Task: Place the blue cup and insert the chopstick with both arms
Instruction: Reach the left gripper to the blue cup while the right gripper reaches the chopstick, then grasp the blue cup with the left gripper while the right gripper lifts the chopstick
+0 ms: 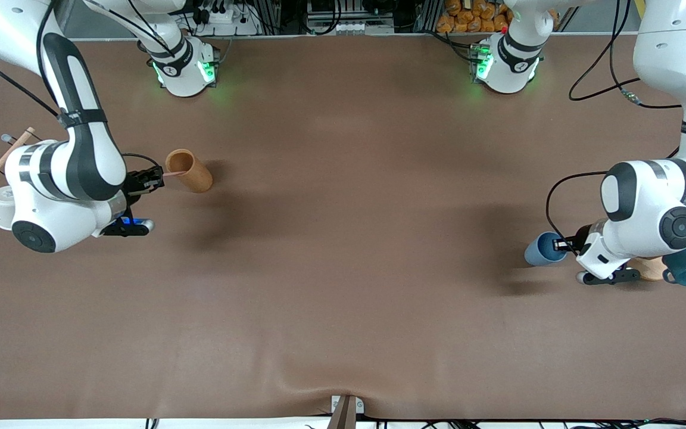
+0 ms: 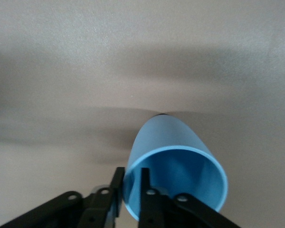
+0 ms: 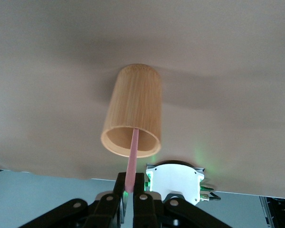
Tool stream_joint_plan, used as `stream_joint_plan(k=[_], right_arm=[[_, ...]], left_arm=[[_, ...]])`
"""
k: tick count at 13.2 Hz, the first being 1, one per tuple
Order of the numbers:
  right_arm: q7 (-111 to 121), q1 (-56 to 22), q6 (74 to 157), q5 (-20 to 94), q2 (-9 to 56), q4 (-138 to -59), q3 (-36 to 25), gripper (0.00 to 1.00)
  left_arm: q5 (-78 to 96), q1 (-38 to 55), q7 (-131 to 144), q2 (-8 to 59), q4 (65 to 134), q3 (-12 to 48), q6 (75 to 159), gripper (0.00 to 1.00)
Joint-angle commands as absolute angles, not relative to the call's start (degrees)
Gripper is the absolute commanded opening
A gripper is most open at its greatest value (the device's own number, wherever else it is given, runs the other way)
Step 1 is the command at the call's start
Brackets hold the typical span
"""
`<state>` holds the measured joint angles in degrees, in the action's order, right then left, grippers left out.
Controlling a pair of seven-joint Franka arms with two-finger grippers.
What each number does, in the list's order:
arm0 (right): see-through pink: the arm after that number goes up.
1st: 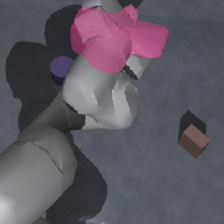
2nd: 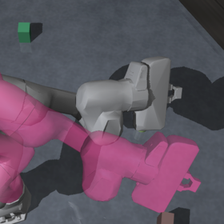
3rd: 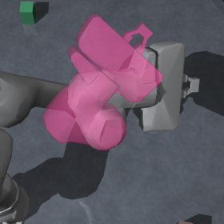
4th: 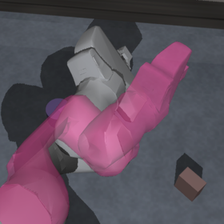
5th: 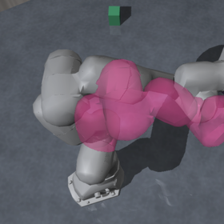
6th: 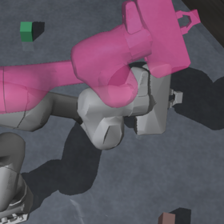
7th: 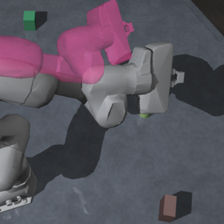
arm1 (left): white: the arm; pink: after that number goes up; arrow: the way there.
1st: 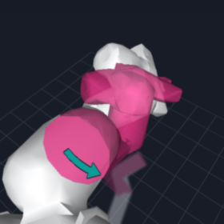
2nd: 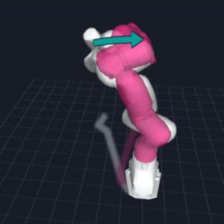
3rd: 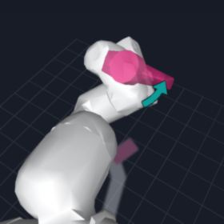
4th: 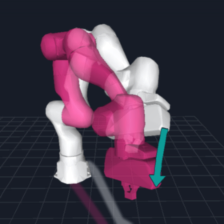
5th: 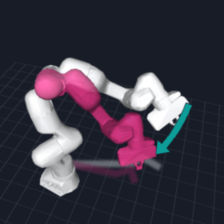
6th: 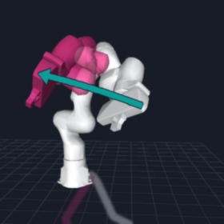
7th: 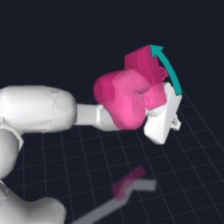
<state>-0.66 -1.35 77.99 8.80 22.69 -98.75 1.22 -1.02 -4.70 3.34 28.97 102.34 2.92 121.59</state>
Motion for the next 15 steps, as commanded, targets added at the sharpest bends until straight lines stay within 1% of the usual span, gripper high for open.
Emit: stream_joint_plan(k=[1, 3, 6, 8, 11, 13, 15], right_arm=[[-1.23, -1.23, 78.57, 8.96, 20.74, -100.46, 1.23, 0.0], [-1.23, -1.14, 78.31, 8.96, 20.65, -100.46, 1.14, 0.0], [-1.67, -1.41, 75.25, 8.96, 18.73, -98.89, 1.23, 0.0], [-3.68, -1.49, 70.51, 9.4, 18.81, -94.16, 1.49, 0.0], [-10.18, -5.26, 65.23, 9.93, 18.9, -85.11, 1.67, 0.0], [-11.86, -5.54, 61.8, 11.68, 18.98, -78.26, 1.67, 0.0], [-14.31, -4.93, 60.73, 14.14, 19.07, -73.23, 1.58, 0.0]], left_arm=[[-1.67, -4.92, 2.73, 29.09, 101.43, 3.25, 121.38, 0.0], [-1.58, -4.57, 2.99, 27.43, 101.43, 4.21, 119.8, 0.0], [-0.97, -4.57, 4.65, 23.48, 101.25, 8.51, 113.31, 0.0], [-0.09, -4.57, 9.29, 21.28, 101.08, 12.37, 109.97, 0.0], [0.88, -4.75, 16.94, 19.69, 101.07, 18.52, 107.67, 0.0], [1.4, -4.57, 24.13, 19.42, 101.16, 22.39, 107.58, 0.0], [1.32, -4.22, 33.0, 19.69, 100.9, 27.22, 107.93, 0.0]])
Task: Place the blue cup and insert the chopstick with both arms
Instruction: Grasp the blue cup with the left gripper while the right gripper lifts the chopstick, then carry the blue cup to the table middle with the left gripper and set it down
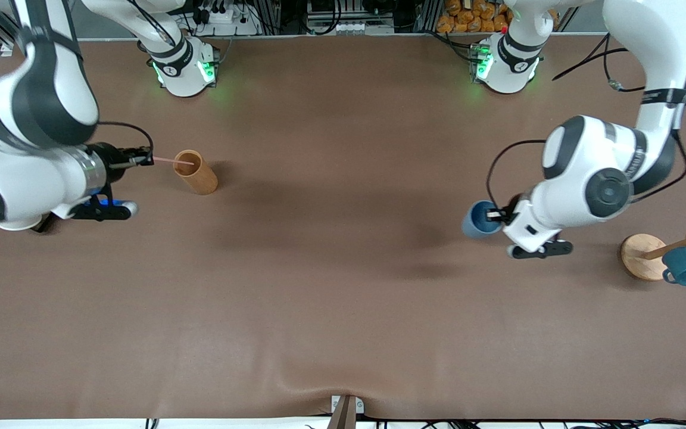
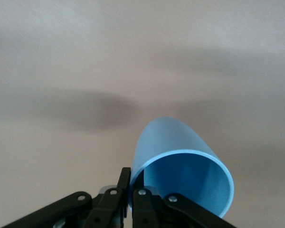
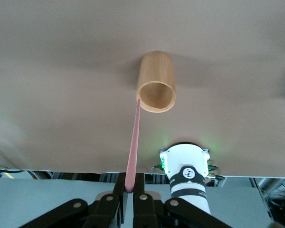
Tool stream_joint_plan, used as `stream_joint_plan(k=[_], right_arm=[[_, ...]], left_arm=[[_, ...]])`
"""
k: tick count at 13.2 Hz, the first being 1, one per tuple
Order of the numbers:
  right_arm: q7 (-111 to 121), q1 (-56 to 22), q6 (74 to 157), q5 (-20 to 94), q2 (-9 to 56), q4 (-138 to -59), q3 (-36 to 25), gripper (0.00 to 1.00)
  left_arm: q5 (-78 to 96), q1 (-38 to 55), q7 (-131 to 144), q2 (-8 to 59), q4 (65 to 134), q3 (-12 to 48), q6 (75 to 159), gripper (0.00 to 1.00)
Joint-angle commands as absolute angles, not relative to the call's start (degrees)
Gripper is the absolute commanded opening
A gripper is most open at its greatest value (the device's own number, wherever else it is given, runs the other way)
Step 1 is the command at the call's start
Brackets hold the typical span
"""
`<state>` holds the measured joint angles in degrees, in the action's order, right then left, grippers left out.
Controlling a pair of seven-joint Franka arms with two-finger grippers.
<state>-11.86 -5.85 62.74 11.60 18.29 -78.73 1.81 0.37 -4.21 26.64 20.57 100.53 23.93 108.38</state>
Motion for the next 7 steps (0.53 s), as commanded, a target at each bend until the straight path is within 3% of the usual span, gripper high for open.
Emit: stream_joint_plan(k=[1, 7], right_arm=[[-14.85, -4.83, 60.82, 14.41, 18.99, -71.73, 1.76, 0.0], [-29.94, -4.13, 63.18, 22.66, 18.72, -69.43, 1.05, 0.0]], left_arm=[[1.32, -3.61, 36.61, 19.95, 100.9, 28.99, 108.28, 0.0], [0.62, 8.94, 57.36, 23.1, 100.81, 29.97, 115.91, 0.0]])
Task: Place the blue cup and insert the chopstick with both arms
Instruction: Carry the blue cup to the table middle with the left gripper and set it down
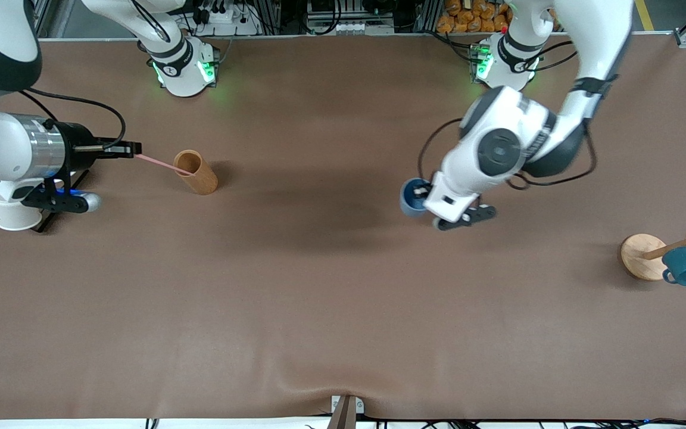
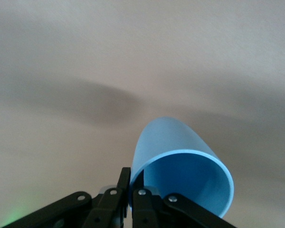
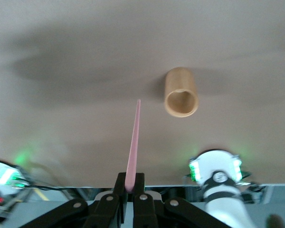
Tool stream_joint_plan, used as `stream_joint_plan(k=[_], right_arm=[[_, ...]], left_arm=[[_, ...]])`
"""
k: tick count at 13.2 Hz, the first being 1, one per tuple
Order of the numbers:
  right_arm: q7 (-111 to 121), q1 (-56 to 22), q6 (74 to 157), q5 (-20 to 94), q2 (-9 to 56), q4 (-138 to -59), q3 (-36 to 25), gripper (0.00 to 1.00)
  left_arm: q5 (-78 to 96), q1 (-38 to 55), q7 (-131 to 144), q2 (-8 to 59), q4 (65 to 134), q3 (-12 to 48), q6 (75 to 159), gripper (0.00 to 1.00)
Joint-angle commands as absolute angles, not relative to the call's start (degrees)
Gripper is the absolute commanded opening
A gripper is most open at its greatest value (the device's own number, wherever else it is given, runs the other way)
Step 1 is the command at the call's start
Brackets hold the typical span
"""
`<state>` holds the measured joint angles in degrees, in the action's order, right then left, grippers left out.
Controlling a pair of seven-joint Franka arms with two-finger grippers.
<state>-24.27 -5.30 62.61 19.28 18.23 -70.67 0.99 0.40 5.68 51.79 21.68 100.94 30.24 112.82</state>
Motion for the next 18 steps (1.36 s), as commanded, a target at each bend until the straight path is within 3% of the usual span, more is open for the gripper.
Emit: stream_joint_plan(k=[1, 7, 12, 16, 18], right_arm=[[-30.93, -3.52, 63.72, 23.2, 18.63, -69.87, 1.05, 0.0], [-37.96, -1.14, 66.7, 27.16, 17.23, -74.52, 1.05, 0.0], [-37.88, -0.7, 77.51, 31.03, 9.59, -90.33, 1.14, 0.0], [-37.88, -0.97, 78.93, 31.2, 8.44, -92.55, 1.23, 0.0], [-37.88, -1.05, 78.93, 31.2, 8.44, -92.55, 1.32, 0.0]], left_arm=[[0.44, 10.7, 60.61, 23.81, 100.81, 29.88, 117.84, 0.0], [-4.38, 19.68, 75.91, 30.4, 100.9, 29.71, 128.13, 0.0], [-7.21, 23.11, 83.22, 33.05, 101.42, 29.62, 133.23, 0.0], [-7.64, 24.34, 84.73, 34.89, 101.51, 29.44, 135.44, 0.0], [-9.22, 24.35, 85.6, 35.59, 101.43, 29.44, 135.44, 0.16]])
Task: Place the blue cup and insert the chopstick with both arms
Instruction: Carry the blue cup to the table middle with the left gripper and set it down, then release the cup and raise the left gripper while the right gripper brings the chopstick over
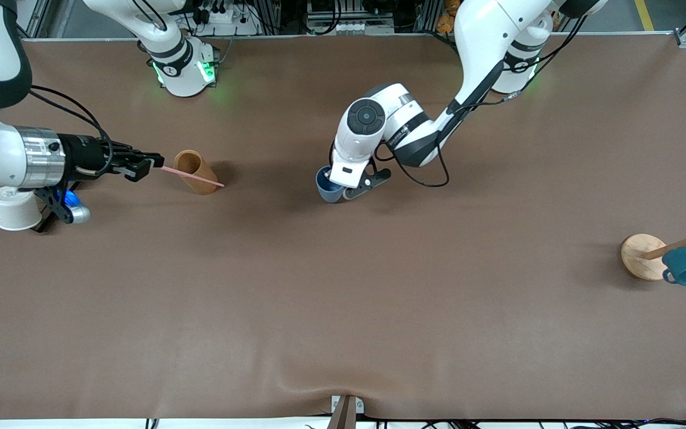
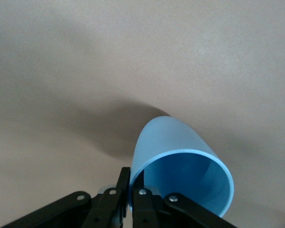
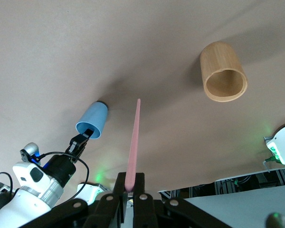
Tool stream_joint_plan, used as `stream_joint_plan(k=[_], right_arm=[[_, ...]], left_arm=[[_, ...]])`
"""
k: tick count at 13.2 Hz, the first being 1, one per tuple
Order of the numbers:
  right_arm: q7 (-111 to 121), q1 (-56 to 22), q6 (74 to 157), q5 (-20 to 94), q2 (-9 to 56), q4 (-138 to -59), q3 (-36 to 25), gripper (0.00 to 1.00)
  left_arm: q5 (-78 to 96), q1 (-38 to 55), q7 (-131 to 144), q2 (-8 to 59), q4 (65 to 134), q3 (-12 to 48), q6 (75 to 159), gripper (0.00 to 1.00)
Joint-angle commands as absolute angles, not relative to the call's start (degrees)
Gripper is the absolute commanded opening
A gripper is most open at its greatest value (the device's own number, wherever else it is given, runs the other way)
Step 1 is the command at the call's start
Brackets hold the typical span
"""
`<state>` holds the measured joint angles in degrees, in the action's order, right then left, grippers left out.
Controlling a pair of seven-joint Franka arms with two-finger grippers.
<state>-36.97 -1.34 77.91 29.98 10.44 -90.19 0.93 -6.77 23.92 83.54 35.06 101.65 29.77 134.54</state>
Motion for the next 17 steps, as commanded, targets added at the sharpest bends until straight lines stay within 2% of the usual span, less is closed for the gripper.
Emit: stream_joint_plan(k=[1, 2, 3, 7, 12, 17], right_arm=[[-37.97, -1.14, 78.93, 31.2, 8.44, -92.64, 1.32, 0.0], [-37.97, -1.14, 79.01, 31.29, 8.44, -92.72, 1.32, 0.0], [-37.97, -1.23, 79.01, 31.55, 8.44, -92.72, 1.32, 0.0], [-43.49, -4.82, 82.78, 32.87, 7.39, -95.09, 1.58, 0.0], [-55.95, -12.02, 92.26, 38.22, 5.89, -101.59, 1.67, 0.0], [-62.05, -18.27, 101.15, 43.59, 5.8, -107.13, 1.67, 0.0]], left_arm=[[-9.32, 24.35, 85.78, 35.6, 101.34, 29.44, 135.35, 0.32], [-9.32, 24.26, 85.87, 35.33, 101.25, 29.44, 135.26, 0.71], [-9.32, 24.34, 86.04, 34.81, 101.25, 29.44, 135.09, 1.0], [-9.76, 23.03, 85.87, 28.23, 100.64, 29.44, 129.39, 1.0], [-9.76, 18.03, 84.9, 18.47, 99.5, 29.53, 122.35, 1.0], [-9.67, 11.97, 76.14, 17.14, 89.67, 29.62, 108.66, 1.0]])
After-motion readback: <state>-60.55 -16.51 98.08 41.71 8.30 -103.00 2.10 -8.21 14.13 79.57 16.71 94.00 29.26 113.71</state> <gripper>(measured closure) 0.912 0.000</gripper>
